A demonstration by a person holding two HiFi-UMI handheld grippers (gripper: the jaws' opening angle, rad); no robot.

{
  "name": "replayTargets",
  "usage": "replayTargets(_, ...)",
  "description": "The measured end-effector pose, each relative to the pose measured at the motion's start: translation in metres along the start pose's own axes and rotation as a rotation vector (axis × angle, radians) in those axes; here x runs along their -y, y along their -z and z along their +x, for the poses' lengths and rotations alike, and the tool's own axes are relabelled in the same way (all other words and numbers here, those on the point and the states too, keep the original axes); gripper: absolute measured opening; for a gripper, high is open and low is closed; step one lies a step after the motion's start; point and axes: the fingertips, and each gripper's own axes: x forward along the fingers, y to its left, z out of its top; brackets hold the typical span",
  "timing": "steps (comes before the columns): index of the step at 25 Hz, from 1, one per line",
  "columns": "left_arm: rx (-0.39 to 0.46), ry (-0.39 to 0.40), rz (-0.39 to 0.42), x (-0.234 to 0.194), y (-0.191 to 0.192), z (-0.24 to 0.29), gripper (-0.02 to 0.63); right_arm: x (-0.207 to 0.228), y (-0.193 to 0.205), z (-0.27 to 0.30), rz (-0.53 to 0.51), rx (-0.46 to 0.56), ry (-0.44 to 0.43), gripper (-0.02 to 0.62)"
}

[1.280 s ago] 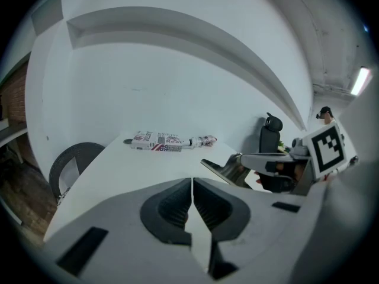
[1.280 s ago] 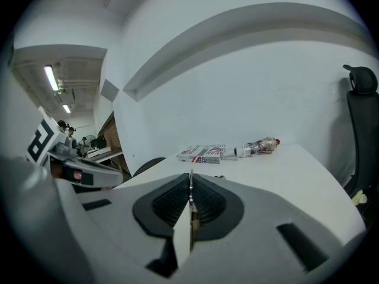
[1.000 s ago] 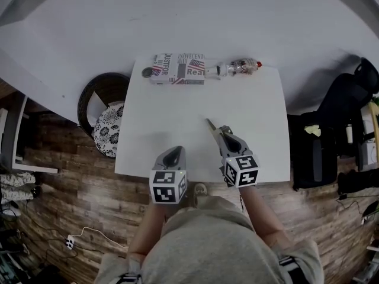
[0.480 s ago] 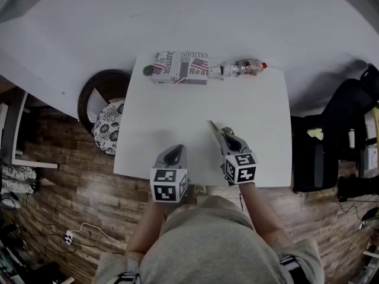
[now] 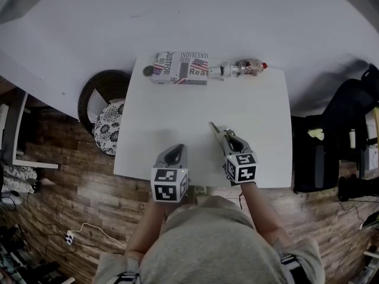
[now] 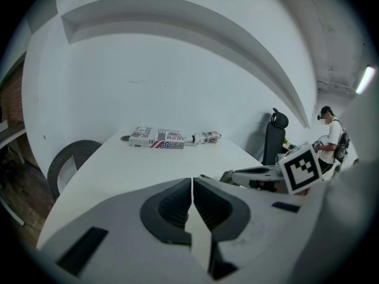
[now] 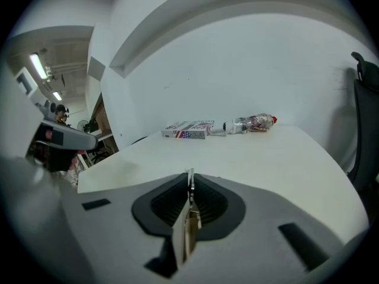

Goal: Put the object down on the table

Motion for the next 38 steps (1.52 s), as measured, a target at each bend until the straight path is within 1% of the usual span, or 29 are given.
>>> replayTargets(14, 0.007, -0.002, 0.008, 0.004, 0.002, -0.008, 0.011, 0.025, 0.01, 0.004, 0.008, -0.035, 0.051, 0.071)
replayTargets(19, 0.009, -0.004, 0.004, 0.003, 0.004, -0.012, 0.011, 0.036, 0.017, 0.005, 0.03, -0.065, 0.087, 0.084)
replayTargets(25, 0.01, -0.003, 0.006, 0.005, 0.008, -0.021, 0.011, 0.038, 0.018, 0.004, 0.014, -0.076, 0.111, 0.087)
replayTargets(28, 0.015, -0.004, 0.009, 0.004, 0.008, -0.028, 0.011, 0.041, 0.014, -0.001, 0.013, -0.06, 0.143, 0.091)
replayTargets(32, 0.021, -0.004, 0.011, 0.002, 0.01, -0.04, 0.011, 0.04, 0.007, -0.017, 0.042, -0.013, 0.169, 0.094)
replayTargets(35, 0.027, 0.001, 0.011, 0.002, 0.013, -0.05, 0.011, 0.029, 0.002, -0.034, 0.036, 0.019, 0.173, 0.094)
replayTargets(38, 0.033, 0.009, 0.012, 0.004, 0.019, -0.062, 0.011, 0.01, -0.002, -0.053, 0.037, 0.056, 0.157, 0.091)
